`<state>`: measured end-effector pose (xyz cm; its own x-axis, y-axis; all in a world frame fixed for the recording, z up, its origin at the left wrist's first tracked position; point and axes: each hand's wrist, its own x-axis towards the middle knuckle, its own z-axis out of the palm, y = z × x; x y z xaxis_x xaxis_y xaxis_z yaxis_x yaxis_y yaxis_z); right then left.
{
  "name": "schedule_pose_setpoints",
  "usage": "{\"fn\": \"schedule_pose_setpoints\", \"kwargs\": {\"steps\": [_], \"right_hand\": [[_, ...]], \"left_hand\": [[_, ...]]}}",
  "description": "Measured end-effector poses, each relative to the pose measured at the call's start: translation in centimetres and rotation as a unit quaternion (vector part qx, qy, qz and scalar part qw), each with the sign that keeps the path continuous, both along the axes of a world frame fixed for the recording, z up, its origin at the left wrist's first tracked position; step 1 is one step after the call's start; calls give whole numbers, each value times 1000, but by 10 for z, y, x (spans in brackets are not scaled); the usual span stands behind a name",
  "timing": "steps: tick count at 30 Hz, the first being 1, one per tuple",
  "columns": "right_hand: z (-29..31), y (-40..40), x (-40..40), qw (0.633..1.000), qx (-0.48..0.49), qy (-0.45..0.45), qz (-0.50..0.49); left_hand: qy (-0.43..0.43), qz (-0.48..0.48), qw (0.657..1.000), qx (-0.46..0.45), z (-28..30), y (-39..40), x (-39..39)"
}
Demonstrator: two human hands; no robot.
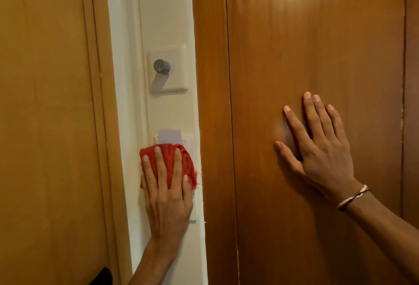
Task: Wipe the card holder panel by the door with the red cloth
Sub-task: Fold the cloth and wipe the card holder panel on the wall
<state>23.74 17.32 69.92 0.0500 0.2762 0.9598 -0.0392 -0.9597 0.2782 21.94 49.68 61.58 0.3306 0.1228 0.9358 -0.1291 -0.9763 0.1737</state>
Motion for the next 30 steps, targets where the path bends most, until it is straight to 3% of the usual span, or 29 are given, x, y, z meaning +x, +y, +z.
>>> {"fn": "schedule_pose_setpoints", "kwargs": {"steps": [5, 9, 15, 18, 21, 26, 30], "right_hand": [[0, 1, 0, 1000, -3, -3, 0], [0, 0, -1, 1000, -2, -2, 5], [-1, 1, -3, 1000, -3, -10, 15], [0, 2, -3, 1000, -4, -4, 17], [-1, 1, -3, 1000, -1, -11, 20], [0, 0, -3, 1000, -2, -10, 24], [-6, 0, -3, 1000, -3, 0, 28]], "left_hand": [[2, 17, 991, 130, -19, 1, -2], [11, 3, 998, 55, 9, -4, -5], [77, 20, 992, 97, 6, 1, -10], [74, 7, 995, 62, 18, -6, -13], [81, 3, 993, 91, 0, -8, -17], [28, 1, 998, 60, 40, 4, -6], [-6, -24, 999, 20, 6, -6, -7]]}}
